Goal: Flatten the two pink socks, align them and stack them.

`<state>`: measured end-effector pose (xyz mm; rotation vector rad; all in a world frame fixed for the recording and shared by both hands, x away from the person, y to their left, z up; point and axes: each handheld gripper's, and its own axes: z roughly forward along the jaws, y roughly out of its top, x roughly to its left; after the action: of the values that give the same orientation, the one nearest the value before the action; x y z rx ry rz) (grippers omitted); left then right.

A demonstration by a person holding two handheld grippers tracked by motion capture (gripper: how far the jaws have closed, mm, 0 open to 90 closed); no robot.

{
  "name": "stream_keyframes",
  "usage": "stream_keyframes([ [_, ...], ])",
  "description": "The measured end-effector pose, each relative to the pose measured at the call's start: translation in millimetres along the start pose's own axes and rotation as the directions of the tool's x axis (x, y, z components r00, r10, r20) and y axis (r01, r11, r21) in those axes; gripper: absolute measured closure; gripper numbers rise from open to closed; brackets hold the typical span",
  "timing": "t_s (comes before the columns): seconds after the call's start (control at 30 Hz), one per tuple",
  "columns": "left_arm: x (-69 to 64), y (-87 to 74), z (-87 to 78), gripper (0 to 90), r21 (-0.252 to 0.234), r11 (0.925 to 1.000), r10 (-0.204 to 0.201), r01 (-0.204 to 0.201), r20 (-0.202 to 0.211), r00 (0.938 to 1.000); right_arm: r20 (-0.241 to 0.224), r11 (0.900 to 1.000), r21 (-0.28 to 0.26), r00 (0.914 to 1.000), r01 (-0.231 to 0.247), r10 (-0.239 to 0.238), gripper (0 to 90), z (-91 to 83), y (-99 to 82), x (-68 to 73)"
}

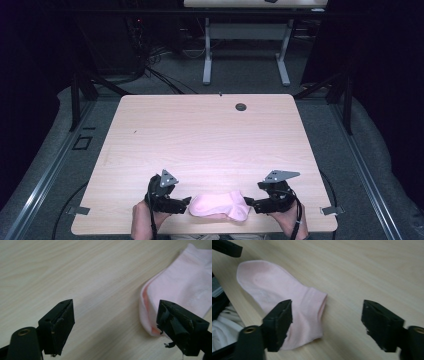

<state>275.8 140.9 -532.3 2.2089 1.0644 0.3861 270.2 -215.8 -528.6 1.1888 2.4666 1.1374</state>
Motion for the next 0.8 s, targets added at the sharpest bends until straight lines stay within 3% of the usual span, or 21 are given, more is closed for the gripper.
stream_keyframes([
  [0.2, 15.2, -3.2, -7.2, 8.5, 0.025, 0.9997, 0.008, -0.007, -0.066, 0.9978, 0.102, 0.9994, -0.03, 0.9947, 0.015, -0.012, 1.8, -17.7, 3.5, -11.8],
  [0.3, 24.7, -9.0, -8.0, 5.1, 0.035, 0.9994, -0.003, 0.007, -0.093, 0.9956, 0.156, 0.999, -0.045, 0.9877, 0.002, 0.005, 0.0, -24.5, -1.0, -20.4],
  [0.4, 39.6, -18.8, -11.2, 2.3, 0.039, 0.9982, -0.041, 0.045, -0.108, 0.9933, 0.185, 0.9976, -0.064, 0.9819, -0.026, 0.038, 0.0, -30.0, -8.3, -30.5],
  [0.53, 58.2, -33.5, -13.8, 0.3, 0.016, 0.9948, -0.097, 0.101, -0.146, 0.9845, 0.228, 0.9947, -0.081, 0.9704, -0.063, 0.08, 0.0, -34.7, -20.1, -44.5],
  [0.67, 75.5, -49.5, -11.2, 0.2, 0.023, 0.9886, -0.143, 0.149, -0.18, 0.9732, 0.26, 0.9902, -0.091, 0.9573, -0.106, 0.126, 0.0, -35.3, -33.4, -59.9],
  [0.8, 86.1, -63.7, -4.0, 0.1, 0.029, 0.9844, -0.164, 0.173, -0.209, 0.9641, 0.287, 0.9859, -0.073, 0.9434, -0.151, 0.166, 0.0, -29.7, -48.2, -77.2],
])
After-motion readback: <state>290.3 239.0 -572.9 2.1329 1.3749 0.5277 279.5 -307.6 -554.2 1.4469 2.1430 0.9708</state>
